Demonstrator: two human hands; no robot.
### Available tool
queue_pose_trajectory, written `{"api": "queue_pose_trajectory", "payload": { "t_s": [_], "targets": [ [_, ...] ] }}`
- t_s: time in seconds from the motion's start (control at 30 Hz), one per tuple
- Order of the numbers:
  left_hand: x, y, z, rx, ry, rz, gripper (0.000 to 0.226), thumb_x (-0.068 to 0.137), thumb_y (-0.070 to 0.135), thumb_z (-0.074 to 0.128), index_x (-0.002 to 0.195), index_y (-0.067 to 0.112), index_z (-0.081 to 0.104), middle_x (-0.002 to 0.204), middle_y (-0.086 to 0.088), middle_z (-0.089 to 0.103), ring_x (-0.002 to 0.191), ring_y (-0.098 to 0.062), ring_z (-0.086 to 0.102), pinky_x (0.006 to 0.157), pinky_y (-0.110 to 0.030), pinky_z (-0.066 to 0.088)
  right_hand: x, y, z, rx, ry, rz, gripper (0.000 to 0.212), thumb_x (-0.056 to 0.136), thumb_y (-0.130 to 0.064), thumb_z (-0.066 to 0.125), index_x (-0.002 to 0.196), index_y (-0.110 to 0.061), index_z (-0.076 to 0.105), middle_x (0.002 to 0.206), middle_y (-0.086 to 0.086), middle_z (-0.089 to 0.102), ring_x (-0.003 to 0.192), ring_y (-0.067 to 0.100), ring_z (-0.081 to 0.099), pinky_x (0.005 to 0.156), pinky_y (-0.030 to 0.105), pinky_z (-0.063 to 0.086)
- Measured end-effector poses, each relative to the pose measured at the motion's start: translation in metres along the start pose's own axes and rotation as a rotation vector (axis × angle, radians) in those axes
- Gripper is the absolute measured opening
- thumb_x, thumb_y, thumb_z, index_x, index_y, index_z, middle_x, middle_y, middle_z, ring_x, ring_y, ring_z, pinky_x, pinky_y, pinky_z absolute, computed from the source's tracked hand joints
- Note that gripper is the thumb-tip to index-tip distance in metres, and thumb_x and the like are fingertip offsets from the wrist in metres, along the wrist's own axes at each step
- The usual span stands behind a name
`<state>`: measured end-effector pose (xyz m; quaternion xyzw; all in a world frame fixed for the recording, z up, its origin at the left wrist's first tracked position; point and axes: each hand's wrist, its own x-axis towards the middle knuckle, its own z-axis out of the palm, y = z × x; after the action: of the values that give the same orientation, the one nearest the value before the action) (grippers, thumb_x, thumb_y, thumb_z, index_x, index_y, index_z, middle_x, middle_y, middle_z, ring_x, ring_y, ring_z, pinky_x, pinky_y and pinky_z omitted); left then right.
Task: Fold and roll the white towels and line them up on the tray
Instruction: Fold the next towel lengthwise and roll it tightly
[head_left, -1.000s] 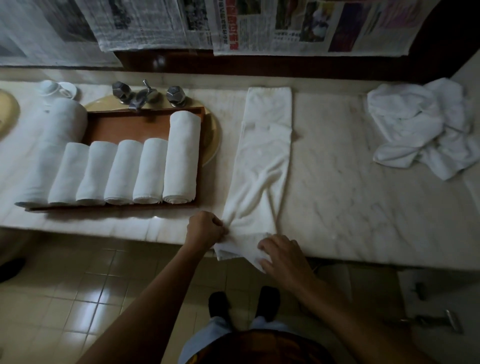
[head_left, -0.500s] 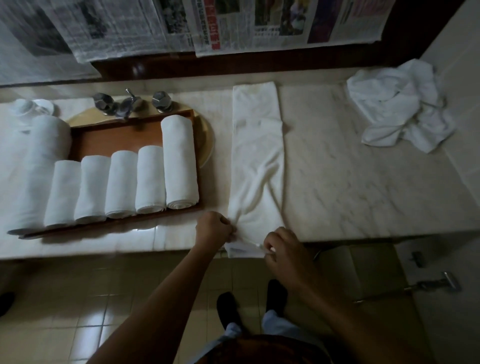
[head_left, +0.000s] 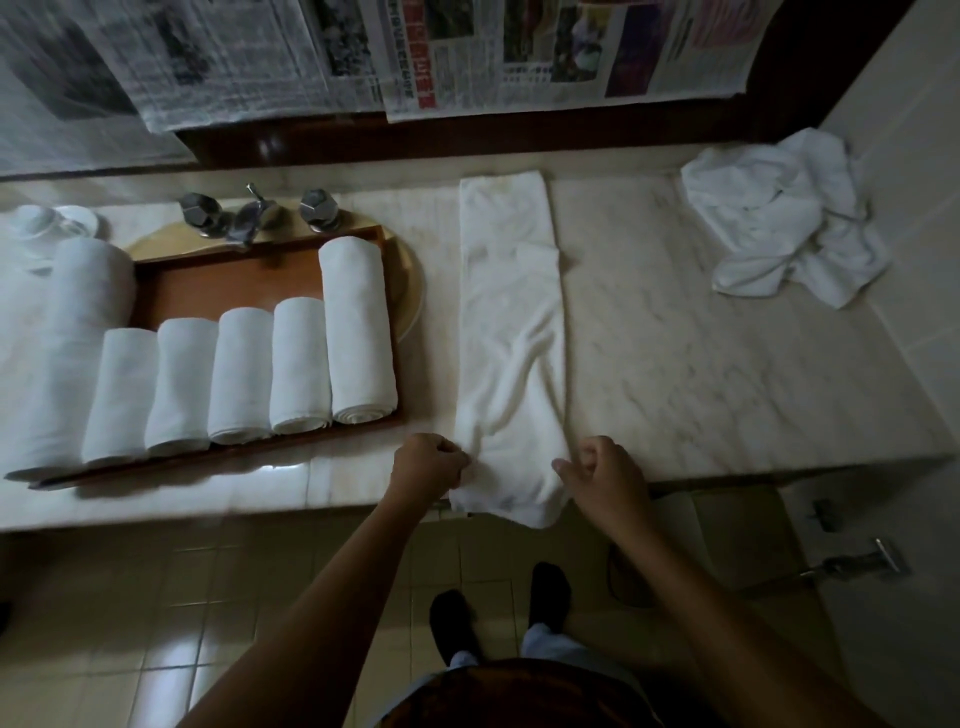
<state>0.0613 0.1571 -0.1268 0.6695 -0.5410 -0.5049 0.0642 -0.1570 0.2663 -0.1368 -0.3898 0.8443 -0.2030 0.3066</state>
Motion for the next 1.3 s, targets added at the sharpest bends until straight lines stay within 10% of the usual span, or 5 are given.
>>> {"api": "queue_pose_trajectory", "payload": {
  "t_s": [0.27, 0.47, 0.63, 0.87, 1.3],
  "targets": [
    [-0.008, -0.006, 0.004, -0.039, 0.029, -0.029, 0.008, 0.092, 0.018, 0.072, 0.087, 0.012, 0.075, 0.078, -0.002, 0.072, 0.069, -0.016, 0.067, 0.054, -0.021, 0.047, 0.017, -0.01, -0.008, -0.003, -0.162, 0.027, 0.019, 0.093, -0.032, 0.066, 0.094, -0.016, 0.057, 0.086, 0.0, 0.062, 0.077, 0.014, 0.058, 0.061, 0.028, 0.042],
    [-0.012, -0.003, 0.016, 0.096, 0.106, 0.013, 0.006, 0.091, 0.02, 0.07, 0.092, 0.019, 0.076, 0.079, 0.008, 0.069, 0.069, -0.001, 0.061, 0.052, -0.013, 0.04, 0.028, -0.001, -0.016, 0.163, -0.251, 0.106, 0.042, 0.087, -0.03, 0.075, 0.124, -0.017, 0.062, 0.118, 0.002, 0.068, 0.103, 0.023, 0.065, 0.087, 0.042, 0.057],
    [-0.009, -0.004, 0.014, -0.21, -0.065, -0.042, 0.013, 0.093, 0.008, 0.067, 0.092, -0.004, 0.071, 0.084, -0.024, 0.07, 0.07, -0.026, 0.068, 0.059, -0.03, 0.054, 0.026, 0.002, -0.028, 0.169, -0.122, 0.05, 0.046, 0.073, -0.034, 0.092, 0.107, -0.022, 0.064, 0.099, -0.005, 0.071, 0.09, 0.012, 0.067, 0.076, 0.032, 0.056],
    [-0.013, -0.009, 0.024, 0.142, 0.113, 0.046, 0.005, 0.091, 0.024, 0.072, 0.096, 0.022, 0.073, 0.089, 0.003, 0.068, 0.072, -0.002, 0.058, 0.056, -0.015, 0.042, 0.024, 0.007, -0.027, 0.105, -0.175, 0.13, 0.069, 0.071, -0.044, 0.092, 0.123, -0.014, 0.058, 0.105, -0.002, 0.069, 0.094, 0.016, 0.065, 0.074, 0.028, 0.047],
    [-0.017, -0.012, 0.018, -0.213, 0.054, -0.022, 0.013, 0.098, 0.013, 0.068, 0.093, 0.001, 0.073, 0.081, -0.011, 0.07, 0.064, -0.017, 0.067, 0.051, -0.02, 0.052, 0.042, -0.014, -0.037, 0.49, -0.304, 0.333, 0.013, 0.095, -0.019, 0.065, 0.089, -0.012, 0.074, 0.088, 0.015, 0.072, 0.082, 0.03, 0.069, 0.077, 0.045, 0.06]
  ]
}}
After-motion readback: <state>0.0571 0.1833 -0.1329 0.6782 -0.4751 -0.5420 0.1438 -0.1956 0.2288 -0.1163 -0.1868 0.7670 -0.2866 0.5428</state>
